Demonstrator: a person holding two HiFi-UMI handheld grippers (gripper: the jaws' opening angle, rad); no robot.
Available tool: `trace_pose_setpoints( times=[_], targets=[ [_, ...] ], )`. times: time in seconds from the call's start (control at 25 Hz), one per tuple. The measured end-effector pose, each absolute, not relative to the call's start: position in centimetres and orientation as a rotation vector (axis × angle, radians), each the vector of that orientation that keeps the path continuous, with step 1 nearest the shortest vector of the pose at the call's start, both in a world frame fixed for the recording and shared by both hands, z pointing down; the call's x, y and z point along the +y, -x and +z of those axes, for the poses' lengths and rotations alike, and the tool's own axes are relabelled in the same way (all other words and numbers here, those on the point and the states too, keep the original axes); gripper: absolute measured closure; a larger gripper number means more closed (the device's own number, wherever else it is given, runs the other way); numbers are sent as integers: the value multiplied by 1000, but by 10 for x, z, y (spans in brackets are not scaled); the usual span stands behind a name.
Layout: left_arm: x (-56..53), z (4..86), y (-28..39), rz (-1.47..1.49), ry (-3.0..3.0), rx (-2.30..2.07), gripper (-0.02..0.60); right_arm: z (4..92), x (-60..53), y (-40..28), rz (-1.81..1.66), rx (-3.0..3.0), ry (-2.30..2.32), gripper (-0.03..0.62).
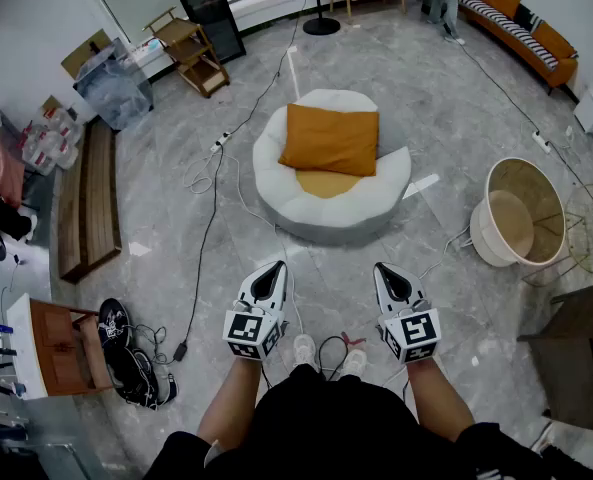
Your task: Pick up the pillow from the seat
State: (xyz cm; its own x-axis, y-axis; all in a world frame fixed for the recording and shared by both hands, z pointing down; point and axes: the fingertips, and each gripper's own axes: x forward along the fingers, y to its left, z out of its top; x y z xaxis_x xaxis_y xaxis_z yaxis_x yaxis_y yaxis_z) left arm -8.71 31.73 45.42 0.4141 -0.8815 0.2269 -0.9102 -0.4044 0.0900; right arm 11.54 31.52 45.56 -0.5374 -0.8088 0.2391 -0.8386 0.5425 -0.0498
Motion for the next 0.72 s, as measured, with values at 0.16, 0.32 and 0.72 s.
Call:
trace_pose_setpoints(
  times=[0.16,0.32,0.72],
  targets=[
    [331,453,96,208,-2481,-1562,569,451,326,-99,229,-2590,-1388,592],
    [332,456,113,233,-2488,-1558,569,448,327,-82,217,-2584,-1397,591],
    [314,443,161,170,-2541,-1508,569,428,312,-46,269,-2611,-1539,588]
  ],
)
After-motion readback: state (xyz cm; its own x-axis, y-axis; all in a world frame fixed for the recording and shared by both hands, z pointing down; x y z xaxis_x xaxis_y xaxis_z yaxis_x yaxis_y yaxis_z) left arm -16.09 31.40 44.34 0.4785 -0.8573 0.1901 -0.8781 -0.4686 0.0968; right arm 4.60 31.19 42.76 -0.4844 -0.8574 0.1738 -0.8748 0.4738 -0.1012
